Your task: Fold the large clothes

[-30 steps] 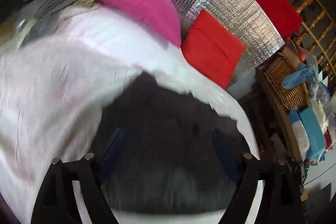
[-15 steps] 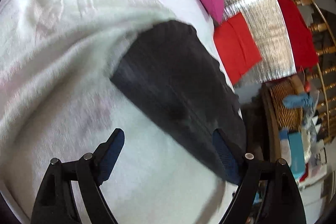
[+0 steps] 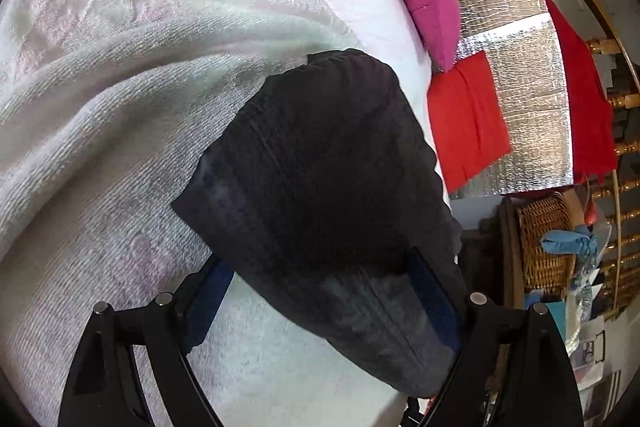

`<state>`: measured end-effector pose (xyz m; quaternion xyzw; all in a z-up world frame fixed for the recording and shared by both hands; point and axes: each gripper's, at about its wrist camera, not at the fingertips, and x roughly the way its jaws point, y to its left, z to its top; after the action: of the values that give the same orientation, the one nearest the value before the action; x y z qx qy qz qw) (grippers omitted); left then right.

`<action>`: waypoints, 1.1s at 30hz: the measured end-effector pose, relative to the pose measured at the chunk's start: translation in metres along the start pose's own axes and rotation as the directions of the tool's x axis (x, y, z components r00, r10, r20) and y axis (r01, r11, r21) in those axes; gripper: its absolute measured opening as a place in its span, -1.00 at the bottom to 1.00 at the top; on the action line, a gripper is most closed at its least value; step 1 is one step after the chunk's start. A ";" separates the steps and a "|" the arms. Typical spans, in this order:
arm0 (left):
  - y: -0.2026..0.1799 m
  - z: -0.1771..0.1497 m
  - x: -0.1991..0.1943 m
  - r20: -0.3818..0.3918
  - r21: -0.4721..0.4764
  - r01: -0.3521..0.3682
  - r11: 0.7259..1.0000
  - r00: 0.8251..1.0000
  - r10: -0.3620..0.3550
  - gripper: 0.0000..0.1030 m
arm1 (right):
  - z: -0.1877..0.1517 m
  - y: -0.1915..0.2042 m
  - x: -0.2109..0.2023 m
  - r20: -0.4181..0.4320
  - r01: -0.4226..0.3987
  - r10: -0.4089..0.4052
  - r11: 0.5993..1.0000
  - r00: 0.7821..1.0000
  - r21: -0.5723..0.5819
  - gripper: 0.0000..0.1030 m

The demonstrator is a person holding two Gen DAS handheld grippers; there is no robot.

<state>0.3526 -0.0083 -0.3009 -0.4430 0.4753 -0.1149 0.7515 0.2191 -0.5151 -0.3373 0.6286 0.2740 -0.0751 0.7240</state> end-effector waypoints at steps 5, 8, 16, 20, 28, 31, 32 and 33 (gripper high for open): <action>-0.005 0.004 0.008 0.017 -0.011 -0.003 1.000 1.000 0.004 0.75 | 0.015 -0.004 0.009 0.024 -0.019 0.019 1.000 1.000 0.017 0.77; -0.002 0.008 0.009 0.022 -0.027 0.006 1.000 1.000 -0.006 0.79 | 0.018 -0.001 0.015 0.032 -0.012 0.012 1.000 0.999 0.002 0.77; 0.003 0.016 0.014 0.042 -0.073 0.060 0.996 0.997 -0.057 0.76 | 0.020 0.011 0.022 0.081 0.063 -0.056 0.994 0.995 -0.091 0.44; 0.006 0.019 0.014 0.052 -0.061 0.030 0.998 0.998 -0.026 0.20 | 0.020 0.011 0.021 0.096 0.117 -0.107 0.988 0.990 -0.102 0.09; -0.005 0.014 0.004 0.083 0.012 0.033 0.999 0.996 -0.034 -0.29 | 0.011 0.026 0.008 0.137 0.135 -0.111 0.975 0.984 -0.178 -0.26; -0.005 0.013 -0.003 0.082 0.017 0.046 0.999 0.995 -0.048 -0.34 | 0.009 0.028 0.004 0.131 0.123 -0.100 0.976 0.986 -0.180 -0.27; -0.005 0.012 -0.006 0.081 0.022 0.048 0.999 0.995 -0.050 -0.35 | 0.007 0.028 0.002 0.129 0.122 -0.099 0.976 0.987 -0.182 -0.27; -0.005 0.011 -0.008 0.080 0.025 0.048 0.999 0.996 -0.050 -0.35 | 0.007 0.027 0.001 0.128 0.121 -0.099 0.976 0.987 -0.183 -0.27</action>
<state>0.3584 0.0000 -0.2904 -0.4498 0.4324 -0.1209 0.7721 0.2340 -0.5157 -0.3134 0.5347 0.2711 -0.1255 0.7904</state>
